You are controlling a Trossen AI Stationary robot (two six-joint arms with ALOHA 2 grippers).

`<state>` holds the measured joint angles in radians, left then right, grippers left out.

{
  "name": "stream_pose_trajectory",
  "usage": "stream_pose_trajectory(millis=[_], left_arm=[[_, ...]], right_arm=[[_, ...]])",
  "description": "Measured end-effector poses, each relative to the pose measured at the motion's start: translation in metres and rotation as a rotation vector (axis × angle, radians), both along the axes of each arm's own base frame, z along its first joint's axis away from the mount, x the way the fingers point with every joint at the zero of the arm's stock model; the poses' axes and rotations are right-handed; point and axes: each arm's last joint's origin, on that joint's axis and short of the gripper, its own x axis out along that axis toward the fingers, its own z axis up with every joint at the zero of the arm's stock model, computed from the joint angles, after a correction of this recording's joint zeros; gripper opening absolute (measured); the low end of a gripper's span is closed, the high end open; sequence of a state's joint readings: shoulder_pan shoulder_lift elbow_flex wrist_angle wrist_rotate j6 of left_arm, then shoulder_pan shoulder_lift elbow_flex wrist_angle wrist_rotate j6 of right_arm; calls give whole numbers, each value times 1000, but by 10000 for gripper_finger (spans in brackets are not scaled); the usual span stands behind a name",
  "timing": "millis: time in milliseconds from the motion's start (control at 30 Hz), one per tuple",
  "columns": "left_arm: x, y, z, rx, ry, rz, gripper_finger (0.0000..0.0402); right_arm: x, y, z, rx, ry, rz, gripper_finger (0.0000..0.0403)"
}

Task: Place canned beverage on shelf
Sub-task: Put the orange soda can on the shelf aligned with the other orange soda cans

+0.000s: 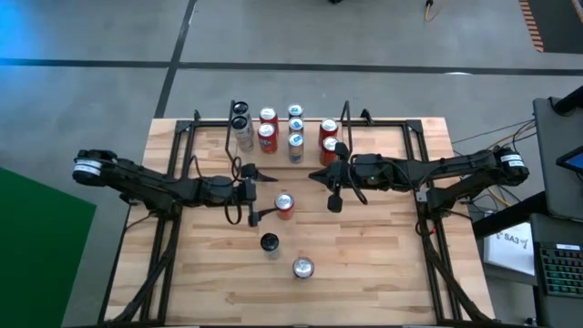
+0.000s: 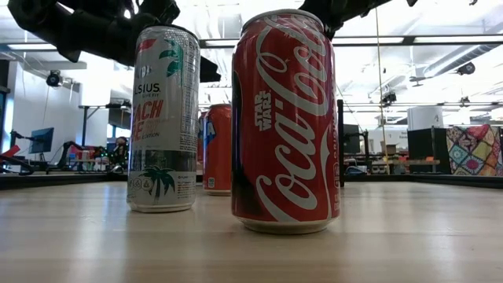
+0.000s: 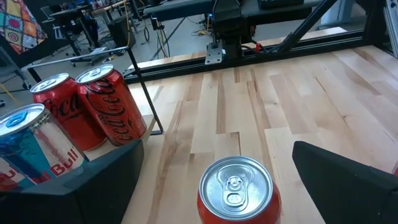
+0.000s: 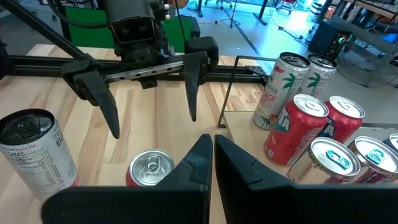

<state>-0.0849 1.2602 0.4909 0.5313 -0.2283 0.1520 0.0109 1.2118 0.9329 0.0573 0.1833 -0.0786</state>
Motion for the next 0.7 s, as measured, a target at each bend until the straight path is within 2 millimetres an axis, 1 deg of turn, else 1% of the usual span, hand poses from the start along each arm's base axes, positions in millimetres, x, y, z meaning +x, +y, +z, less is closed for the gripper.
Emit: stream_pose_trajectory(millis=[200,333,500,700], left_arm=[[4,0,-8,-5,25,-9,398],[11,-1,-15,-8,45,-14,398],[21,-2,-19,-10,65,-27,398],[27,-3,-27,-8,97,-25,398]], right_arm=[[0,0,0,0,0,0,9],[0,0,0,0,0,0,9],[0,0,0,0,0,0,9],[0,0,-1,0,6,0,9]])
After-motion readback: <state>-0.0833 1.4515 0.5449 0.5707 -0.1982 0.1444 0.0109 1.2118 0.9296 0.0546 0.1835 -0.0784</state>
